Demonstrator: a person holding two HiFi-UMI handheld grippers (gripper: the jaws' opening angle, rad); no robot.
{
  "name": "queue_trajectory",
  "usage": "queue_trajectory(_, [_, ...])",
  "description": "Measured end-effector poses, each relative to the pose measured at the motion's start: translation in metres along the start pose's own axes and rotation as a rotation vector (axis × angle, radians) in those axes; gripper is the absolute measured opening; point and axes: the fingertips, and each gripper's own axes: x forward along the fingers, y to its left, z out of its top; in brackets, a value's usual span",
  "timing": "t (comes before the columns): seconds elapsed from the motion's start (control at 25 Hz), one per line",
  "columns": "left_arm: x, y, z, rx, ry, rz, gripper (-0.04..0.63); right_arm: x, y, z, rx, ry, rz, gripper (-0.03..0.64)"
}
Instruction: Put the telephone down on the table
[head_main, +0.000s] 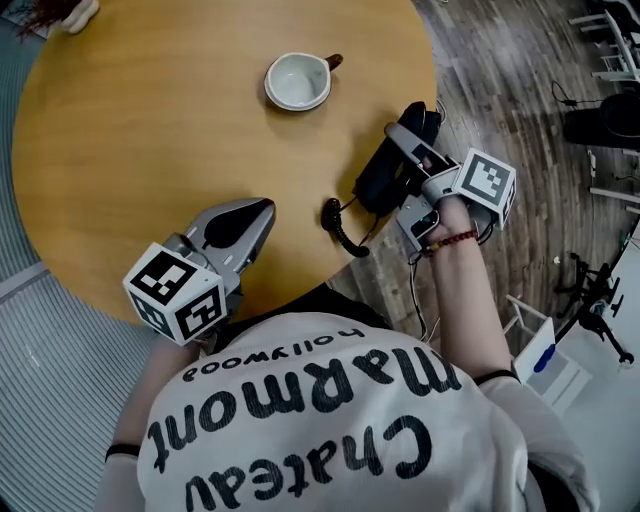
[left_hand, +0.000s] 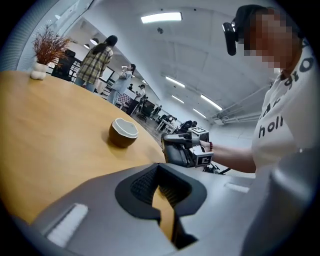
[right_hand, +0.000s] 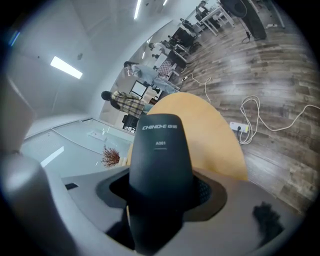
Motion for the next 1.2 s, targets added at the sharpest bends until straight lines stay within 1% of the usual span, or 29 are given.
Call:
queue_trajectory(0.08, [0.016, 0.033, -0.026, -0.005, 0.002, -0.024, 0.008, 0.029, -0.028, -0.007, -0.020, -0.004, -0.042, 0.295])
queue_trajectory(0.16, [0.026, 0.049, -0.038, -0.036, -0.005, -0.052, 0.008, 0.042, -0.044, -0.009, -0.045, -0.008, -0.081, 0.295])
queue_trajectory(0.2, [0.028, 0.053, -0.039, -0.047, -0.007, -0.059, 0.008, 0.046, -0.046, -0.008, -0.053, -0.013, -0.085, 0.295])
queue_trajectory(0.32, [0.029, 0.048, -0.032, -0.050, -0.014, -0.062, 0.008, 0.042, -0.045, -0.001, -0.079, -0.024, -0.090, 0.295])
queue_trajectory(0.48, [0.026, 0.045, -0.033, -0.058, -0.014, -0.061, 0.008, 0.040, -0.048, 0.002, -0.141, -0.012, -0.137, 0.295])
queue_trajectory(0.64, [0.016, 0.049, -0.037, -0.061, -0.006, -0.052, 0.008, 0.047, -0.052, 0.000, -0.240, 0.007, -0.202, 0.295])
queue_trajectory(0.84, [0.007, 0.051, -0.036, -0.073, -0.001, -0.034, 0.009, 0.054, -0.041, 0.000, -0.288, 0.022, -0.218, 0.295])
queue_trajectory(0.96, [0.006, 0.050, -0.036, -0.076, -0.005, -0.037, 0.008, 0.056, -0.041, -0.001, -0.320, 0.026, -0.240, 0.295])
queue_trajectory(1.12, [0.007, 0.052, -0.038, -0.076, -0.008, -0.041, 0.008, 0.064, -0.040, -0.003, -0.382, 0.063, -0.261, 0.296])
queue_trajectory(1.2, [0.008, 0.053, -0.039, -0.079, -0.009, -0.040, 0.009, 0.068, -0.042, -0.002, -0.390, 0.083, -0.274, 0.296])
